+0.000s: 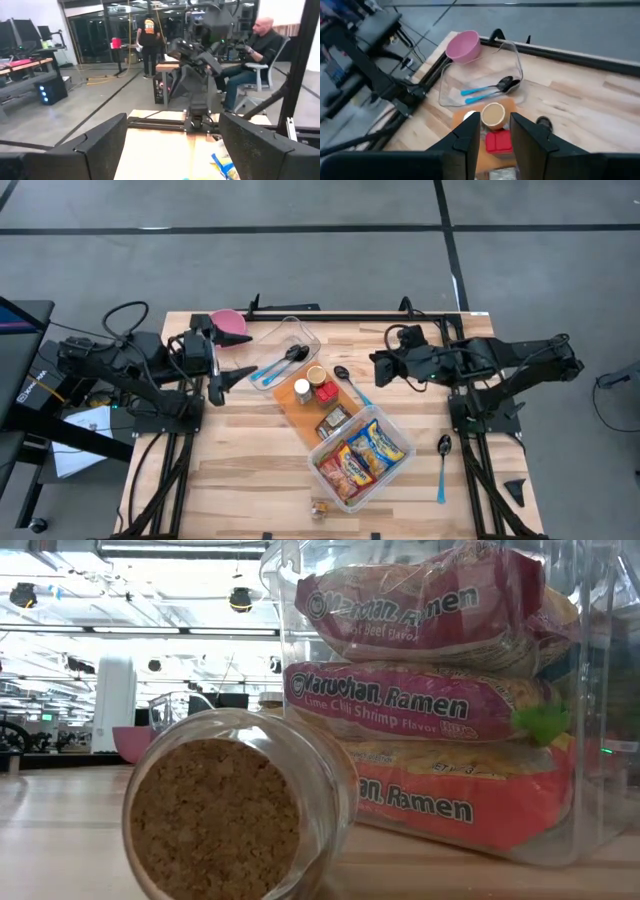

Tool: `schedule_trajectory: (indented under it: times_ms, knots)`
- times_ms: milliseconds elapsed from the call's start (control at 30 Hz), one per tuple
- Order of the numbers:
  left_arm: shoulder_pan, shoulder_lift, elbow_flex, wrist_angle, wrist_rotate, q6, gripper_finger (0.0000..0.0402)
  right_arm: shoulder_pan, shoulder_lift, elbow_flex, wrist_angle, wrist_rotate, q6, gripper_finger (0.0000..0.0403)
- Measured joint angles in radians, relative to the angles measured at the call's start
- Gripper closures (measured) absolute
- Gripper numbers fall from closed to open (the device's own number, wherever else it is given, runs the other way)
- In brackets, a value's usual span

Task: Pick & Place Food Item
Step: Put the blue spoon into the top transparent bin

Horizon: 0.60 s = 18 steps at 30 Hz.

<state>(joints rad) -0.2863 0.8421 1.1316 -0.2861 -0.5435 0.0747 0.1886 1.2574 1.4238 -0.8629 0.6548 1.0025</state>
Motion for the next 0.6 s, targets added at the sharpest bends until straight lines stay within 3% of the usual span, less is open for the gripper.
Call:
schedule_trajectory:
  times_ms: [400, 600]
  knots:
    - [0.0, 0.001, 0.0, -0.004, 0.049, -0.002, 0.0092, 0.048, 0.025, -0.002, -0.008, -0.004, 0.099, 0.0301]
    - [0.0, 0.001, 0.0, -0.003, 0.053, -0.004, 0.0092, 0.06, 0.026, -0.003, -0.103, -0.004, 0.182, 0.0301]
